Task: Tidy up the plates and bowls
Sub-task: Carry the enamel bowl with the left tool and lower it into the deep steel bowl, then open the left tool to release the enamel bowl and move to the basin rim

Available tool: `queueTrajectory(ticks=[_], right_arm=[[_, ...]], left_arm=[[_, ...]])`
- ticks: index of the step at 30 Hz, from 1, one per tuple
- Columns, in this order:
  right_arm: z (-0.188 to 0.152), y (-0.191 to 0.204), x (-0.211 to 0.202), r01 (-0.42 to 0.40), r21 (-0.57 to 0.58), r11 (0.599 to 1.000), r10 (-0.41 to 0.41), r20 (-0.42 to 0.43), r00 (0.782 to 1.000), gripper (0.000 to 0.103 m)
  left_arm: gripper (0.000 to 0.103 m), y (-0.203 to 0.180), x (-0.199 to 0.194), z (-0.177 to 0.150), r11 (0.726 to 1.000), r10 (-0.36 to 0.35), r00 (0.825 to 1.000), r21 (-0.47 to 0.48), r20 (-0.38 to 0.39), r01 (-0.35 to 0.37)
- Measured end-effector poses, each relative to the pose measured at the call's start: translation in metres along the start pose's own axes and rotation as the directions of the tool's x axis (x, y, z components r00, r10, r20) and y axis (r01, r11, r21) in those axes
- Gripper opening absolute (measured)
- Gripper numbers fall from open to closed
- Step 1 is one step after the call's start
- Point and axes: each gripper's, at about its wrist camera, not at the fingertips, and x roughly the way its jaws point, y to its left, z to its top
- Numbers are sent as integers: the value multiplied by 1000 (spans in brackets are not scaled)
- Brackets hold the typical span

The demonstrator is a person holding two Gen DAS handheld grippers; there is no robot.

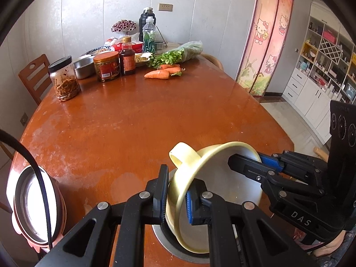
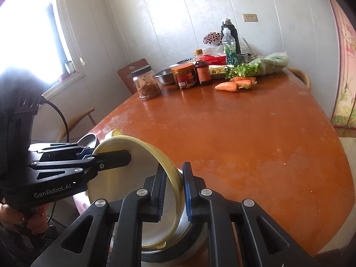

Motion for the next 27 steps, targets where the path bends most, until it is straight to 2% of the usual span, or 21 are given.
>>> queueTrajectory(ticks=[22, 25, 27], right_arm=[[-8, -3, 1, 32, -3, 999, -32, -10, 999, 17], [-8, -3, 0, 30, 2, 1000, -30, -11, 999, 21], [-8, -4, -1, 27, 10, 1000, -27, -7, 1000, 28]], left_arm=[[14, 6, 13, -5, 1000, 8, 1000, -14, -18, -8], [14, 8, 13, -6, 1000, -4, 1000, -23, -18, 3], [14, 11, 12, -6, 999, -28, 999, -41, -21, 27]])
